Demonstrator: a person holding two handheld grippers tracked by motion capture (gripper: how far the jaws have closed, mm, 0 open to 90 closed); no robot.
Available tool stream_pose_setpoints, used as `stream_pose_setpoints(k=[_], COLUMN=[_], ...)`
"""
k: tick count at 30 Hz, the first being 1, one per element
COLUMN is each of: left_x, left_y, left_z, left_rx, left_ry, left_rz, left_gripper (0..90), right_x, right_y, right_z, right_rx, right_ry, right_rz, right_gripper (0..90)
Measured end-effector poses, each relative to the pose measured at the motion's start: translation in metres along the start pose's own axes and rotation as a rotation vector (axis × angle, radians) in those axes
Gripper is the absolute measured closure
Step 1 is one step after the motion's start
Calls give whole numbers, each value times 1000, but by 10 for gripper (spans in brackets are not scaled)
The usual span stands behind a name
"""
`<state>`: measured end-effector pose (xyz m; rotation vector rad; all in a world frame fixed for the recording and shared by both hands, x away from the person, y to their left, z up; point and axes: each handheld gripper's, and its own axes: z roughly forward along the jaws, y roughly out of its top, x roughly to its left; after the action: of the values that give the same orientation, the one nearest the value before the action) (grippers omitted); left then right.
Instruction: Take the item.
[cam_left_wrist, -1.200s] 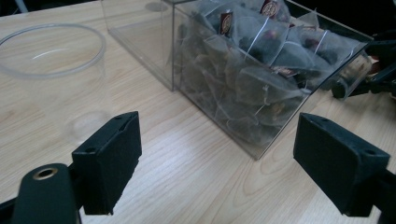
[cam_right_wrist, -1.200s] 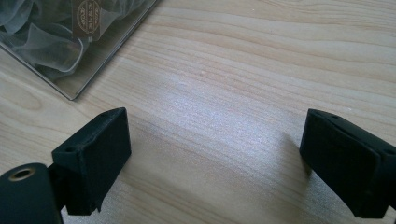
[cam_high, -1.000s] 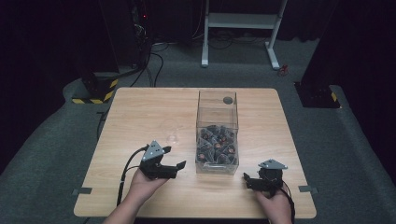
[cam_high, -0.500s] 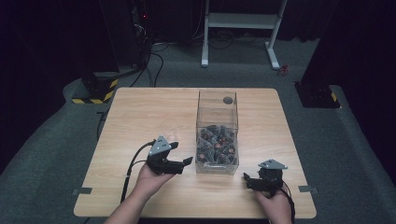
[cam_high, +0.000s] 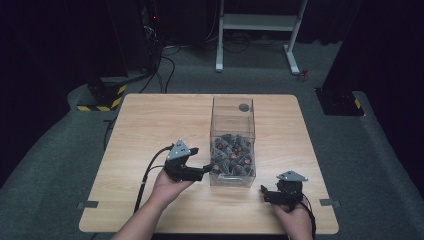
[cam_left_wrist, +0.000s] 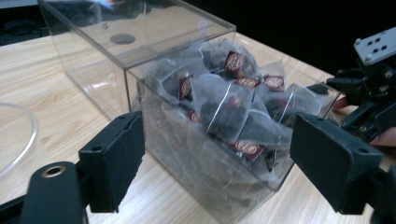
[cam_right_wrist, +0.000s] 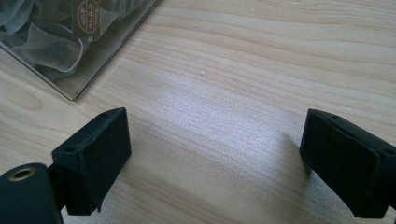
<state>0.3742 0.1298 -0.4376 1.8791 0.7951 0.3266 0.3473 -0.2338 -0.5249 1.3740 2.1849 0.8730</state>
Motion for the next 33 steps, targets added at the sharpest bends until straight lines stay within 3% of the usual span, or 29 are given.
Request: stream_pose_setpoints(k=[4,20,33], left_x=[-1,4,9], left_y=[3,18,24], left_z=[5,27,42], left_rx=[10,17,-10], left_ry=[-7,-34,9], left_rz=[11,-5,-27], left_gripper=[190,262,539], right_x=[0,0,0], right_y=[0,0,0], right_z=[0,0,0], right_rx=[0,0,0], right_ry=[0,0,0], right_rz=[0,0,0], right_gripper=[86,86,86])
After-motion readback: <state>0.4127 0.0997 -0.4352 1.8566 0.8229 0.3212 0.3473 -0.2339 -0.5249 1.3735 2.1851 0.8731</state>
